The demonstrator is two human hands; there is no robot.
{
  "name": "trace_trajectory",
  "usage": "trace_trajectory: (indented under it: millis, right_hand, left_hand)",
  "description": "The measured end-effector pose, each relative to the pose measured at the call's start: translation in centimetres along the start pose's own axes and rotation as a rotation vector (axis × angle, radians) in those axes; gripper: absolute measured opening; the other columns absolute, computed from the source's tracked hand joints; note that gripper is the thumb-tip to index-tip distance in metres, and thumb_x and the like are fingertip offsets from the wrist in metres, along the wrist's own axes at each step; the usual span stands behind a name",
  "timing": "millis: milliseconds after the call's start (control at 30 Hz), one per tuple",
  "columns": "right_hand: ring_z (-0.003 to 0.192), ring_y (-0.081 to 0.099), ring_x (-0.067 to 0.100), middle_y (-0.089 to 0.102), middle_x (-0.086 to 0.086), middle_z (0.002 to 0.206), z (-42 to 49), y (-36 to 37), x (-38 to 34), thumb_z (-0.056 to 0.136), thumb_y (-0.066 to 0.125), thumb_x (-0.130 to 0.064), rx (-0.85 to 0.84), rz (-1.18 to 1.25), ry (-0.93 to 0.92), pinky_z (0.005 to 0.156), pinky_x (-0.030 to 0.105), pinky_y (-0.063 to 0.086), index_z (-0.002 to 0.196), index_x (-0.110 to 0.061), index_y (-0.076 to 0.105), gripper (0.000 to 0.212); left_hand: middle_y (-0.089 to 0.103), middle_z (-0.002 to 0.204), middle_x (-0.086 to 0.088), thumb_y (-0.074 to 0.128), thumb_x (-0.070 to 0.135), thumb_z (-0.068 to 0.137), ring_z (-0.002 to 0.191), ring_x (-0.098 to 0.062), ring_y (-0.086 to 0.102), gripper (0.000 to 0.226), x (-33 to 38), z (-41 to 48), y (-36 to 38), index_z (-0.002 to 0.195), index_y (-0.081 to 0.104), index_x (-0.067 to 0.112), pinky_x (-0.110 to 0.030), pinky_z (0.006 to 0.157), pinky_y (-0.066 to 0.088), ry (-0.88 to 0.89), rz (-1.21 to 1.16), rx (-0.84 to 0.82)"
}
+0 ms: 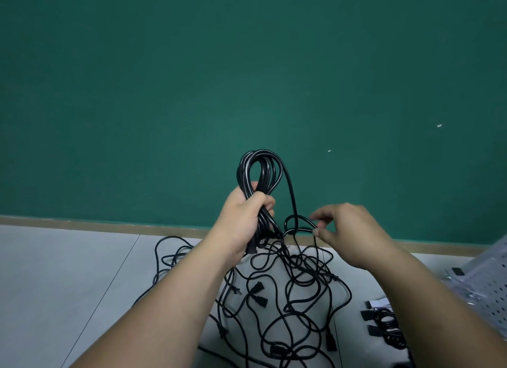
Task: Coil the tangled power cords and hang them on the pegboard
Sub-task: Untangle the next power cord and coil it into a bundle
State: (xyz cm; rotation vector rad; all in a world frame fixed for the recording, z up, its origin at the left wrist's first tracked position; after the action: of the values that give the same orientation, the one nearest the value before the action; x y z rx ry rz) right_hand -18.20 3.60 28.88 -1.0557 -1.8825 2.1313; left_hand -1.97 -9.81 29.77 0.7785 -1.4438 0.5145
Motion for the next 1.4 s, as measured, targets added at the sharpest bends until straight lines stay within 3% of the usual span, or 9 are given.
trace_trajectory:
  millis: [167,333,500,567,700,1000,1100,1233,1400]
  right_hand:
    - [0.116,0.064,0.023,0.073,-0.006,0.123,-0.1,0.7,-0.1,0.108,0.056,-0.03,-0.06,-0.137,0.029,0.094,0.039,0.054,0.131,-0.03,0.069,0.027]
    - [0.115,0.053,0.029,0.067,0.005,0.119,0.3,1.6,0.7,0.104,0.05,-0.021,-0.133,-0.274,0.096,0.096,0.044,0.052,0.129,-0.02,0.064,0.029]
    - [0.13,0.052,0.021,0.054,-0.004,0.139,-0.3,1.6,-0.5,0.1,0.067,-0.031,-0.082,-0.004,-0.014,0.108,0.041,0.048,0.161,-0.041,0.03,0.072]
    - [0.139,0.044,0.014,0.048,-0.013,0.148,-0.5,1.5,-1.9,0.1,0.068,-0.036,-0.048,0.088,-0.167,0.114,0.037,0.041,0.156,-0.042,0.043,0.062]
    - [0.127,0.054,0.003,0.064,-0.024,0.133,-0.8,1.6,-3.4,0.101,0.069,-0.035,0.011,0.269,-0.238,0.104,0.029,0.042,0.13,-0.041,0.066,0.03]
    - [0.089,0.066,0.009,0.072,-0.014,0.089,-0.3,3.7,-3.9,0.098,0.062,0.004,0.008,0.896,-0.09,0.095,0.036,0.052,0.122,-0.02,0.057,0.034]
    - [0.09,0.072,0.014,0.075,0.004,0.095,-0.4,3.5,-4.1,0.105,0.062,-0.009,-0.02,0.937,-0.101,0.094,0.034,0.055,0.114,-0.019,0.067,0.015]
    - [0.07,0.059,0.02,0.063,0.007,0.089,-0.7,3.2,-4.3,0.111,0.05,-0.013,0.077,0.972,-0.036,0.065,0.035,0.057,0.116,-0.026,0.064,0.02]
    - [0.053,0.053,0.017,0.065,-0.01,0.092,-1.1,3.4,-4.7,0.108,0.059,-0.023,0.165,0.801,-0.099,0.053,0.032,0.054,0.121,-0.042,0.065,0.024]
  left_hand:
    - [0.054,0.075,0.0,0.06,0.024,0.079,0.079,-0.025,0.048,0.016,-0.1,0.2,-0.5,0.069,0.059,0.037,-0.045,0.08,0.037,0.018,0.129,0.02]
    - [0.071,0.075,0.004,0.054,0.016,0.085,0.102,-0.024,0.074,0.004,0.1,0.6,-1.0,0.089,0.054,0.013,-0.053,0.097,0.047,0.088,0.151,0.058]
    - [0.056,0.099,-0.006,0.045,-0.004,0.097,0.109,-0.027,0.077,0.009,0.4,0.2,0.5,0.099,0.049,0.004,-0.042,0.081,0.061,0.096,0.039,-0.067]
    - [0.058,0.087,-0.003,0.046,-0.003,0.095,0.111,-0.03,0.076,0.007,0.5,-0.2,1.3,0.098,0.049,0.003,-0.047,0.089,0.06,0.102,-0.01,-0.127]
    - [0.061,0.073,-0.001,0.043,-0.006,0.099,0.113,-0.035,0.075,0.011,0.7,-0.4,1.7,0.097,0.048,0.003,-0.051,0.097,0.056,0.091,-0.069,-0.162]
    - [0.05,0.08,-0.014,0.051,0.005,0.091,0.074,-0.025,0.062,0.005,0.6,-1.0,2.3,0.087,0.051,0.007,-0.036,0.069,0.054,0.035,-0.171,-0.306]
    - [0.052,0.078,-0.009,0.055,0.006,0.093,0.068,-0.022,0.051,0.011,0.5,-0.5,1.3,0.084,0.054,0.012,-0.035,0.063,0.048,0.015,-0.173,-0.175]
    - [0.056,0.078,-0.002,0.061,0.015,0.096,0.07,-0.021,0.049,0.012,0.3,0.5,-1.6,0.083,0.06,0.018,-0.036,0.063,0.041,0.1,0.124,0.134]
    - [0.06,0.084,0.002,0.064,0.019,0.102,0.078,-0.016,0.054,0.005,0.0,0.8,-1.9,0.098,0.061,0.018,-0.038,0.081,0.044,0.079,0.102,0.115]
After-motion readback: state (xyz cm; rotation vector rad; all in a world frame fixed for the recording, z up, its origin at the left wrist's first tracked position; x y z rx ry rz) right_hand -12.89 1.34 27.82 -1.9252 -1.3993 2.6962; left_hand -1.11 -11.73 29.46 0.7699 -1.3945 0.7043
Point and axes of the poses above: each hand's wrist, its own z-axis towards the middle knuckle, its own y-axis out of the palm, x = y × z, the point moved 6 cm from there along z, towards the middle knuckle
